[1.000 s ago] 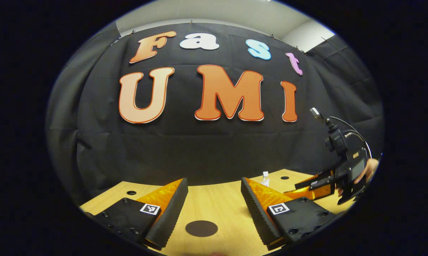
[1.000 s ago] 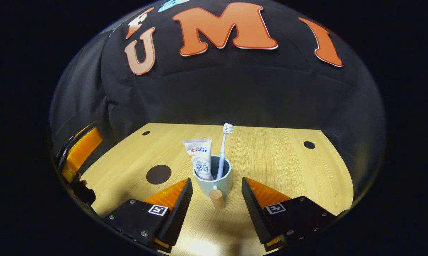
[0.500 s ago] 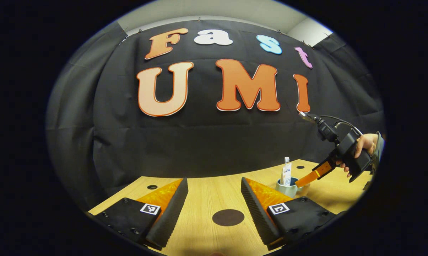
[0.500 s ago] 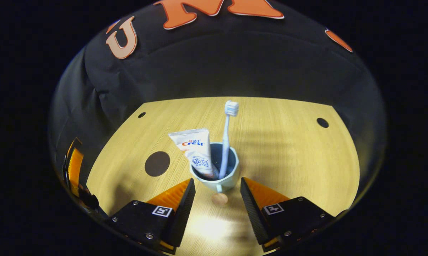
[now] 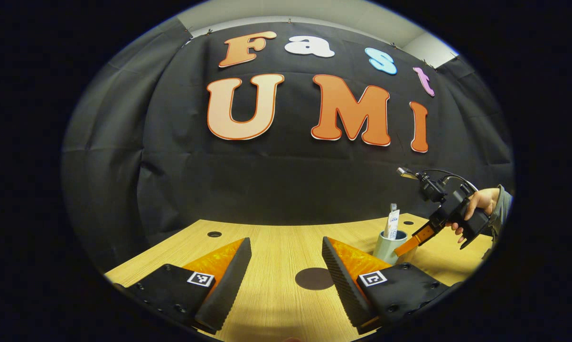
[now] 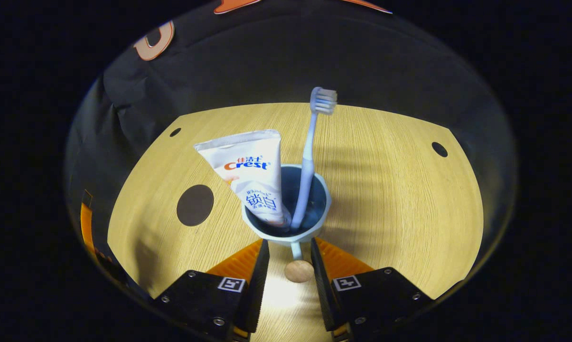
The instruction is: Put the toothbrush and toothpaste on the desktop into the cup, then pick up the cup and place it on the coaster on the desktop.
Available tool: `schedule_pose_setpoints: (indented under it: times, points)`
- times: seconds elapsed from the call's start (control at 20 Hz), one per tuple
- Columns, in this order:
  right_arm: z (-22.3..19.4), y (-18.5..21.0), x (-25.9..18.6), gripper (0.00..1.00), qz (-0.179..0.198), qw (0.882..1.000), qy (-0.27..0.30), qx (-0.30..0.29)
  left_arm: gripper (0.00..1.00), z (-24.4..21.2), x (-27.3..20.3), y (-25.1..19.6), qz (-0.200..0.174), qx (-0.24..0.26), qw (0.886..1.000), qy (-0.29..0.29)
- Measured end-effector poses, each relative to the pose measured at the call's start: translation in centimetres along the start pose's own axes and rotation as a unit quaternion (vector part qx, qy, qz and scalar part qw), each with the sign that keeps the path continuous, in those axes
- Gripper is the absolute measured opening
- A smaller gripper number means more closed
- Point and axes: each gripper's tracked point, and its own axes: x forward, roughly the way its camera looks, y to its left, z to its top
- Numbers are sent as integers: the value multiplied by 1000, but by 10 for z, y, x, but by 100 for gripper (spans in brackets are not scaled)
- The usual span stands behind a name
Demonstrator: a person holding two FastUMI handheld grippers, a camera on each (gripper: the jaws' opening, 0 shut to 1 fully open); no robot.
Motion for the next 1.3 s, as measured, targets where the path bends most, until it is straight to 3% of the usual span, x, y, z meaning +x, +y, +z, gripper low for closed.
schedule_pose_setpoints:
  times: [0.05,0.2,0.25,0.75,1.3]
  points:
    - [0,-1,0,53,-1,1000,1,1,95,-1,-1,-2,-2,-2,1000,0]
    - [2,-4,-2,27,-7,1000,3,3,95,-3,-3,-1,-4,-4,1000,3]
    - [4,-3,-3,30,-10,1000,0,1,95,-4,-5,-3,-6,-6,1000,3]
    - [11,-7,-3,21,-47,997,-39,-50,95,-10,-22,11,6,-17,1000,10]
    - [31,2,-7,20,-16,993,-83,-84,95,-8,-38,31,25,-21,999,3]
